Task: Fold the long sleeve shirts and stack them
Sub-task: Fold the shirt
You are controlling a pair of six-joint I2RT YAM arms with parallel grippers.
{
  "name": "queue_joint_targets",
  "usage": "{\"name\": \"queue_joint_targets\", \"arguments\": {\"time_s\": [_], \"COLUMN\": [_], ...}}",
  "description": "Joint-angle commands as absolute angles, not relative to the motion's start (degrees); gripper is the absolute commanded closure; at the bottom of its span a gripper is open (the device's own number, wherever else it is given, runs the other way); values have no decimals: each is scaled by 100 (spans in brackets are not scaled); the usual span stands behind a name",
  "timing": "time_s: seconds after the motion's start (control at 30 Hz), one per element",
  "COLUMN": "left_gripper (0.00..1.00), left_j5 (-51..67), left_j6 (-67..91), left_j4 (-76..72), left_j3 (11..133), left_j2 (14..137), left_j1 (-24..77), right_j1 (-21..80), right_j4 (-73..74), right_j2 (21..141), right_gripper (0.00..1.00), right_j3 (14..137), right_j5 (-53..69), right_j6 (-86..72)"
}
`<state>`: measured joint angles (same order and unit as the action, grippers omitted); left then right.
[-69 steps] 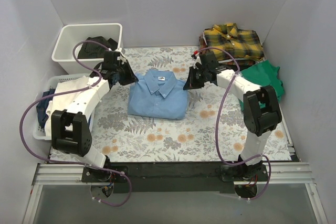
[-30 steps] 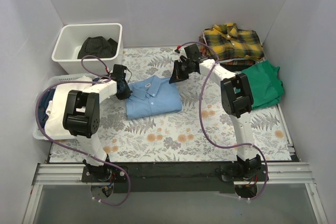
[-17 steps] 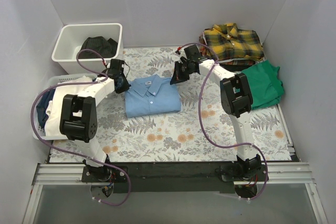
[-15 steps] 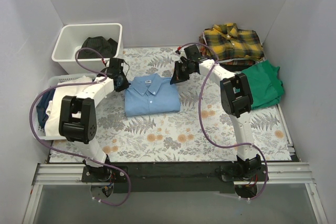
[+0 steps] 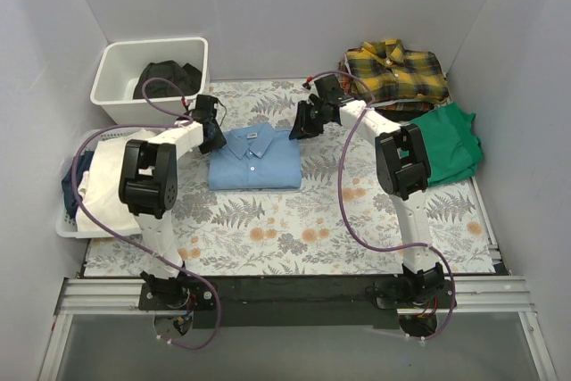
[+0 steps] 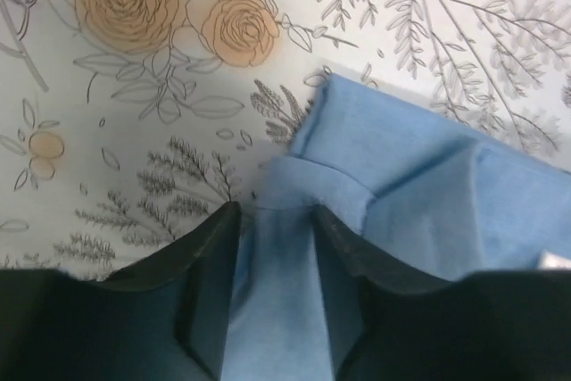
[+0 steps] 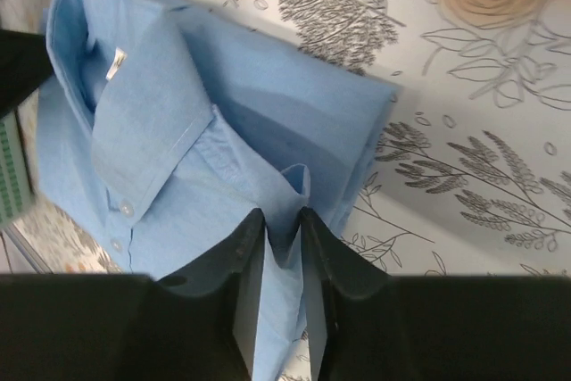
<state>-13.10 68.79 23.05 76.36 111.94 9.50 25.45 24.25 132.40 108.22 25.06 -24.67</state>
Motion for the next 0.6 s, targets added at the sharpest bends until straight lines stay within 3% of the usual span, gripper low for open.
{"name": "queue_joint_targets", "arguments": {"time_s": [0.0, 0.07, 0.13, 0.33, 0.57], "left_gripper": [55, 37, 30, 23, 22], "left_j5": [-1643, -1731, -1740, -1231, -668], "left_j6": [6733, 6689, 6592, 6504, 6574], "left_j4": [2267, 2294, 2276, 2312, 2426], "left_j3": [8182, 8340, 8376, 8122, 7375], "left_j2": [11460, 11409, 11154, 10233, 9397], "left_j1": [861, 853, 853, 853, 853], "right_j1": [2435, 2417, 2408, 2399, 2391], "right_j4": [2548, 2785, 2865, 2769, 1987], "right_j2": [13043, 12877, 12605, 11963, 11470], "right_gripper": [62, 57, 49, 26, 20], "right_j3": [10819, 10776, 10557, 9740, 8746], "right_j5": [1847, 1399, 1048, 1177, 1783], "right_j6": [-2540, -2366, -2172, -1846, -2083]}}
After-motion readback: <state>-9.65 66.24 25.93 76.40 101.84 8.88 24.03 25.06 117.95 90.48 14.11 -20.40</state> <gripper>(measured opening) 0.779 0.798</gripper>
